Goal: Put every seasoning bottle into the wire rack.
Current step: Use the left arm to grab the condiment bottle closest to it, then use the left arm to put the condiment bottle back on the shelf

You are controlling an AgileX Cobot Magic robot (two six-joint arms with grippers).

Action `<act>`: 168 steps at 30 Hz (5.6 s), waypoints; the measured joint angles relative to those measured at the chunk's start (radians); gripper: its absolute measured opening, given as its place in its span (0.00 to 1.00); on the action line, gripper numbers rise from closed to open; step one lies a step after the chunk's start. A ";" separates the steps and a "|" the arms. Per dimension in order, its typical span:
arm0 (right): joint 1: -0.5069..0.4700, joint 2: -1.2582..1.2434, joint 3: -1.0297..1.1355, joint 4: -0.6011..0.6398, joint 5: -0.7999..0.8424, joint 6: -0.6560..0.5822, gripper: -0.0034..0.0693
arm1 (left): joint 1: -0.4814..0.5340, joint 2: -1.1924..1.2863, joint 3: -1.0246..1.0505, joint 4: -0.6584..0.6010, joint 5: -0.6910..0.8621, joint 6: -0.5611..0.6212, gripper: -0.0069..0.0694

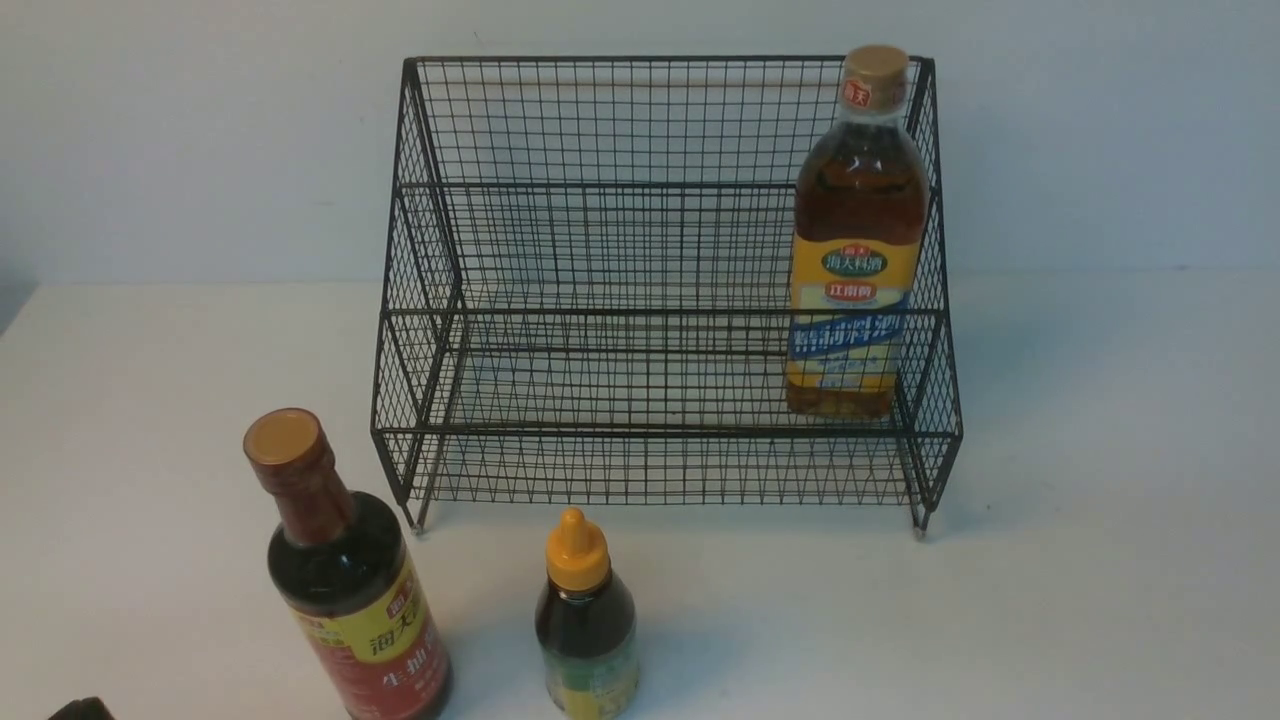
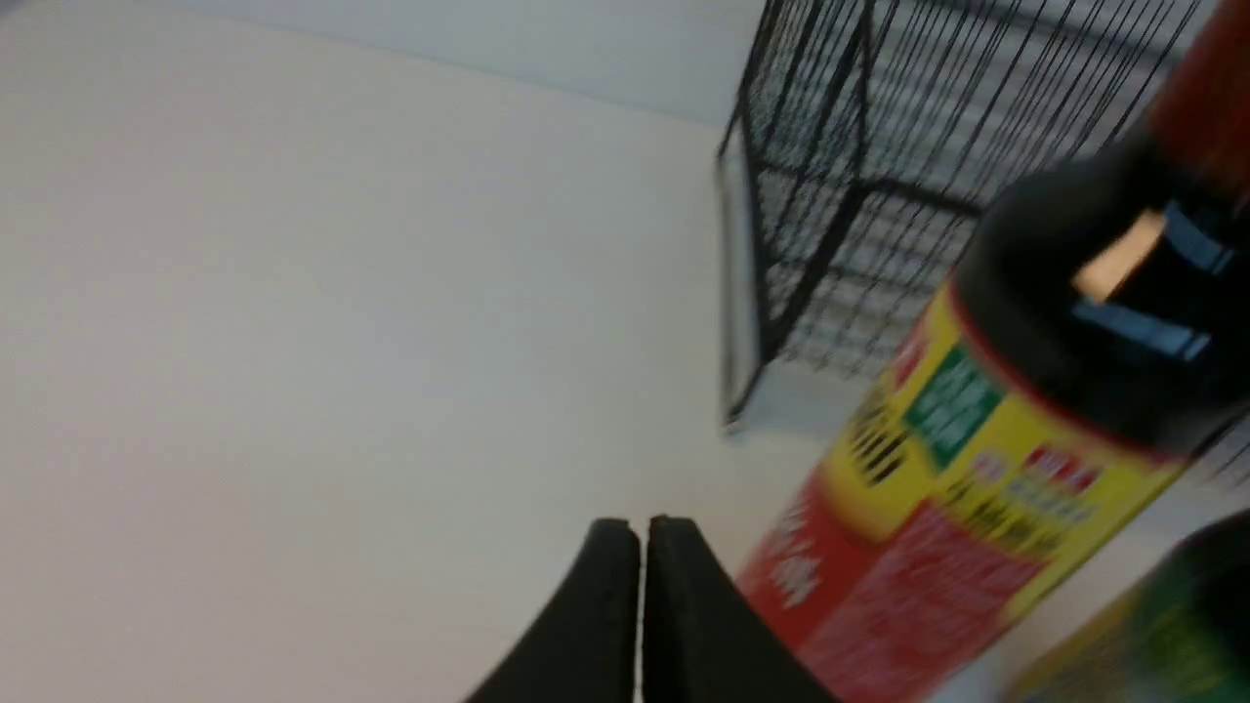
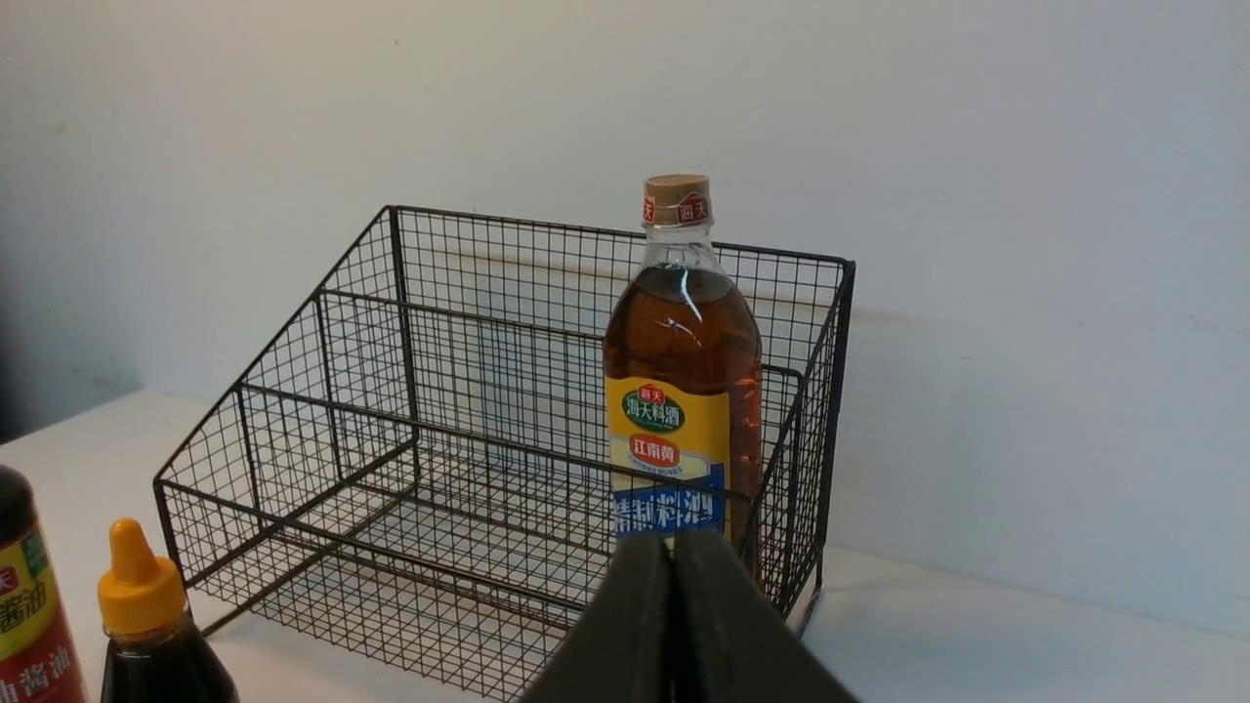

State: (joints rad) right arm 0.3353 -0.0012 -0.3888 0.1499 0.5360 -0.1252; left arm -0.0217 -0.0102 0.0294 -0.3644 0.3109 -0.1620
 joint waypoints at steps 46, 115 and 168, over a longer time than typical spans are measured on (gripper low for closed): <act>0.000 0.000 0.014 -0.027 0.028 -0.001 0.03 | 0.000 0.823 -0.350 -1.331 0.097 2.012 0.95; 0.000 0.000 0.014 -0.045 0.060 -0.001 0.03 | 0.000 1.582 -1.515 -1.279 0.286 1.827 0.43; 0.000 0.000 0.014 -0.075 0.078 -0.001 0.03 | -0.001 1.797 -1.557 -0.775 0.368 1.516 0.43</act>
State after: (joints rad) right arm 0.3353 -0.0012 -0.3752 0.0752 0.6144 -0.1259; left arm -0.0225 1.7868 -1.5274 -1.1391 0.6786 1.3542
